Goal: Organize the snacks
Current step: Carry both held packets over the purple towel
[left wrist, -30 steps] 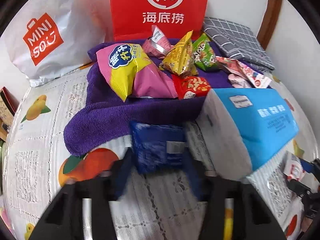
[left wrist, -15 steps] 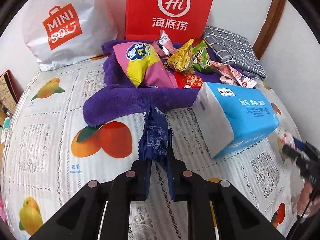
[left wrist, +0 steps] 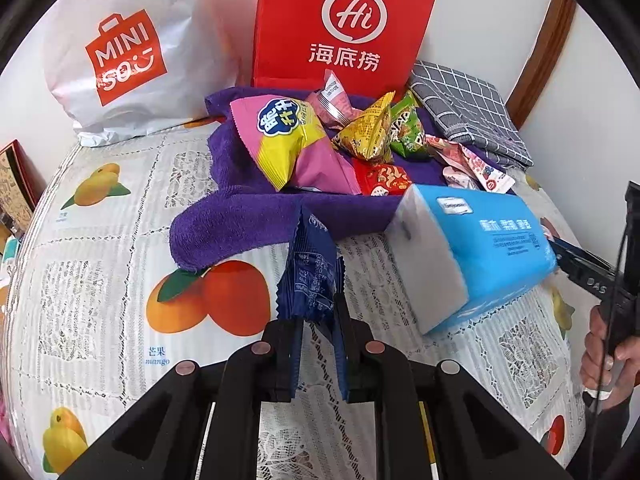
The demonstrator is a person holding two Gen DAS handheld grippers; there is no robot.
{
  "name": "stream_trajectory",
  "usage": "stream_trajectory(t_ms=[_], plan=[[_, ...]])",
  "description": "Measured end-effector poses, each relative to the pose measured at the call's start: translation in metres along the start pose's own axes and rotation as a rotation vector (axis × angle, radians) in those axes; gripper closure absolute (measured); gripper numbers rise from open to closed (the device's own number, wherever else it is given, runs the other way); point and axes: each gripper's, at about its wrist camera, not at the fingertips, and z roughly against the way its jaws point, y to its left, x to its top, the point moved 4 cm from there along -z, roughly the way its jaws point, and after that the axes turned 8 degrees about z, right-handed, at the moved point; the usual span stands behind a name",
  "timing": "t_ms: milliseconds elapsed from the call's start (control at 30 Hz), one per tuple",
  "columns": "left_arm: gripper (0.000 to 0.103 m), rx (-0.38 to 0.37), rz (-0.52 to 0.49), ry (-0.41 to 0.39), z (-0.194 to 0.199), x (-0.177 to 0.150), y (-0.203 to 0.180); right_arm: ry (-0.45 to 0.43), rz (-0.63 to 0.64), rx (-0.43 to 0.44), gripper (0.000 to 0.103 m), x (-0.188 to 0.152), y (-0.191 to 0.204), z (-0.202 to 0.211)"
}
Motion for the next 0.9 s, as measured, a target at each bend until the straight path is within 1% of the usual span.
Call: stream_trajectory(t_ms=[67,167,267,400,467,667,900], plan=[[0.089,-0.006,0.003,-0.005,0.003,0.001,0.002,-0.004,0.019,-0.004,0.048,0.004,0.009,-0.002],[0.089,-0.014,0.004,-0.005,0.007,0.001,0.003,0.001,0.037,0.033,0.048,0.008,0.026,-0.004],[0.089,-0.006,-0.002,-0.004,0.009,-0.003,0.004,-0.006,0.064,0.02,0.048,0.007,0.039,-0.005],[0.089,-0.008,0.005,0.0,0.016,-0.01,0.007,0.005,0.046,0.032,0.048,0.002,0.038,-0.002],[0.09,-0.01,0.003,-0.008,0.023,-0.013,0.006,0.003,0.033,0.043,0.049,0.0,0.035,0.005],[0.089,-0.038,-0.009,-0.021,0.045,-0.021,-0.007,-0.04,0.034,0.033,0.05,0.001,0.032,0.038],[0.089,-0.085,-0.019,-0.033,0.071,-0.023,-0.033,-0.096,0.057,0.064,0.05,0.005,0.043,0.079]])
